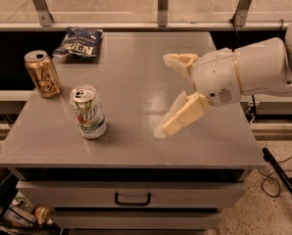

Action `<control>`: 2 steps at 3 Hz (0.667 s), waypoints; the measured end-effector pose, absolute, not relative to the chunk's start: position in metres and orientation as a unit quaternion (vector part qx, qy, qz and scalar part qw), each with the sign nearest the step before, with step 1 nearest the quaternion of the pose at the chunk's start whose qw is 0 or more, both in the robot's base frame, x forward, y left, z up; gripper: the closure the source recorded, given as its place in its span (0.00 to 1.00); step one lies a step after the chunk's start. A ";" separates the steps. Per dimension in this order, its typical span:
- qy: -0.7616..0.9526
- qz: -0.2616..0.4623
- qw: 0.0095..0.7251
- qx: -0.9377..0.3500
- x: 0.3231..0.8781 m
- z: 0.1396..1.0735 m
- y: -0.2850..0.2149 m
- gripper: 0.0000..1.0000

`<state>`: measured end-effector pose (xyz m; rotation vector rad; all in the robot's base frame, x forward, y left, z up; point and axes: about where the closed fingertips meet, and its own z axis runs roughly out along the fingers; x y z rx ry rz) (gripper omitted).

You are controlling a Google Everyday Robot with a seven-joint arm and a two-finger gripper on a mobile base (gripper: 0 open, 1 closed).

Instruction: Knock 7up can over

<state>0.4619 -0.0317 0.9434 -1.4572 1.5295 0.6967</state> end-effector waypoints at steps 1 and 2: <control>0.616 0.285 0.442 -0.587 0.468 0.922 -0.012 0.00; 0.611 0.302 0.450 -0.576 0.473 0.905 -0.001 0.00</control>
Offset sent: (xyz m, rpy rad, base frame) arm 0.0200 0.0403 -0.0607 0.1133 0.0371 0.0027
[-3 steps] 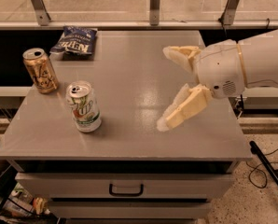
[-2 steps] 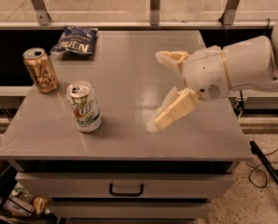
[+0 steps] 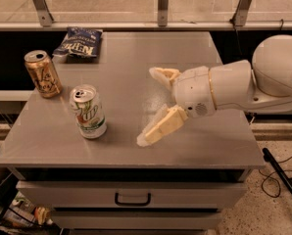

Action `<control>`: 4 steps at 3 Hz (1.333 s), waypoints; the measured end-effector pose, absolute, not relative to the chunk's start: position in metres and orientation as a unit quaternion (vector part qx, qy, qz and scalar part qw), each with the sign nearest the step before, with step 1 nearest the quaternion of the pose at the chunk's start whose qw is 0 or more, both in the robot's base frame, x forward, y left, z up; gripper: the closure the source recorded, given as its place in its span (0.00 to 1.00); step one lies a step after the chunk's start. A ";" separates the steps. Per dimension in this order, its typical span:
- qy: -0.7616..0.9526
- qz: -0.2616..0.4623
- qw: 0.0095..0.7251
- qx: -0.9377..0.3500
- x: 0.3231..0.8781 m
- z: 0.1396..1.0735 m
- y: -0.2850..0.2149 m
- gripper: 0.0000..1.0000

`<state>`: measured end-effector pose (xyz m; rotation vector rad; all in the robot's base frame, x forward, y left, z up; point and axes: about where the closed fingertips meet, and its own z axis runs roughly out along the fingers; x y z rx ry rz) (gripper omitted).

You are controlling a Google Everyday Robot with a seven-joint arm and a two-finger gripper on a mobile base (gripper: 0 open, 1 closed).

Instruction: Knock 7up can over

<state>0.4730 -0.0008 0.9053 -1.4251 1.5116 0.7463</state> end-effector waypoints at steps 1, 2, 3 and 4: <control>0.593 0.336 0.471 -0.560 0.478 0.893 0.012 0.00; 0.576 0.370 0.484 -0.545 0.483 0.883 0.027 0.00; 0.564 0.392 0.490 -0.537 0.486 0.882 0.042 0.00; 0.559 0.403 0.482 -0.541 0.485 0.883 0.059 0.00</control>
Offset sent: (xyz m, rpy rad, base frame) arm 0.0172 0.0389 -0.0343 0.2665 0.0451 0.0601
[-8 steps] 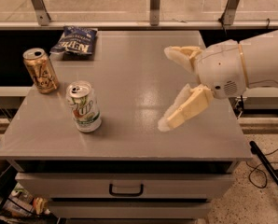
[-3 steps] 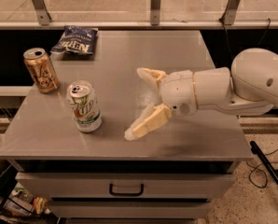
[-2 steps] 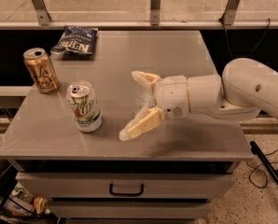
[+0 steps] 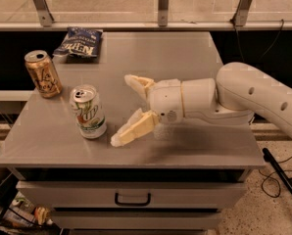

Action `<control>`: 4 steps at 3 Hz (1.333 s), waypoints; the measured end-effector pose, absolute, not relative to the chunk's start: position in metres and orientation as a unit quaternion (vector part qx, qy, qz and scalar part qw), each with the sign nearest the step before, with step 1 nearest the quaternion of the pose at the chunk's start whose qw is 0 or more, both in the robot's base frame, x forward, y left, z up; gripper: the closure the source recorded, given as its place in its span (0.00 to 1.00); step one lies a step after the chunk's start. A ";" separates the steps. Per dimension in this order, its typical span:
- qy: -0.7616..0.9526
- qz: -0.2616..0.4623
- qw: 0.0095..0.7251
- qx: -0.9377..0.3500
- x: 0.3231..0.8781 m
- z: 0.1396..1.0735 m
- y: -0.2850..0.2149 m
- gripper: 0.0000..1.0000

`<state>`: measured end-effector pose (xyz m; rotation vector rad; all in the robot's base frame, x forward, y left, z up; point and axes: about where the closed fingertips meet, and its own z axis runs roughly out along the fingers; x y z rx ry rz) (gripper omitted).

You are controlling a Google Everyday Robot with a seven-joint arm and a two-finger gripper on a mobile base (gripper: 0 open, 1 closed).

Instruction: Knock 7up can over

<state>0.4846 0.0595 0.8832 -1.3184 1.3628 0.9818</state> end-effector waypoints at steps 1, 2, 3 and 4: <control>0.553 0.413 0.479 -0.543 0.483 0.883 0.076 0.00; 0.544 0.430 0.482 -0.536 0.480 0.881 0.090 0.00; 0.532 0.437 0.492 -0.534 0.475 0.886 0.102 0.00; 0.520 0.442 0.496 -0.537 0.472 0.891 0.113 0.00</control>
Offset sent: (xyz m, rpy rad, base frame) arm -0.0059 0.0428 -0.0059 0.0977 0.0366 0.0466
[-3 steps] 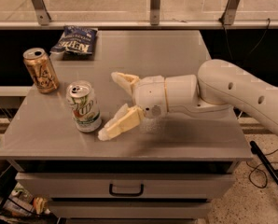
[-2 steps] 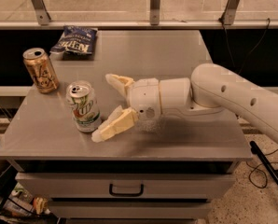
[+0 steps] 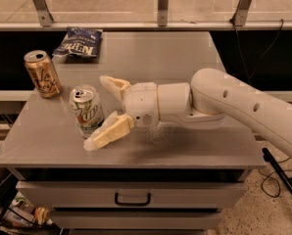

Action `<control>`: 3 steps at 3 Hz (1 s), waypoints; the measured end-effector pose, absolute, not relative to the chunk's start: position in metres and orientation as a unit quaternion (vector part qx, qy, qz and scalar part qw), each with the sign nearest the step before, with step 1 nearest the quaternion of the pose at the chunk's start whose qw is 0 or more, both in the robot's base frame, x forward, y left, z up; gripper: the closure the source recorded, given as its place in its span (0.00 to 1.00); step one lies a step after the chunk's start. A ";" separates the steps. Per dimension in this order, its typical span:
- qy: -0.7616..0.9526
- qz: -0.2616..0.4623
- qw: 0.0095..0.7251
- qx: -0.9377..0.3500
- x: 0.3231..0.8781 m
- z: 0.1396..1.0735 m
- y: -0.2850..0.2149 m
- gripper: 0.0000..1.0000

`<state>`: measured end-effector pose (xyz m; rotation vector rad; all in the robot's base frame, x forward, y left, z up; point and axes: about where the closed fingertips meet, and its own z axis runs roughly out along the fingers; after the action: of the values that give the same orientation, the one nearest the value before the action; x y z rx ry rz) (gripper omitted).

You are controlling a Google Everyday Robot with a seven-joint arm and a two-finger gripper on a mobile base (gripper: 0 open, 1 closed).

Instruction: Knock 7up can over

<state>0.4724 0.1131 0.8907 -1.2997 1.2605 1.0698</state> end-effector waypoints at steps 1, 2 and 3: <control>0.506 0.449 0.500 -0.541 0.472 0.894 0.127 0.00; 0.497 0.457 0.495 -0.546 0.473 0.889 0.141 0.18; 0.496 0.457 0.495 -0.547 0.472 0.890 0.143 0.41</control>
Offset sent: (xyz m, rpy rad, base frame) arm 0.0044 0.0408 -0.0092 0.0342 -0.0119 0.0749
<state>0.4716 0.1427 0.8902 -1.3269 1.2026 1.1085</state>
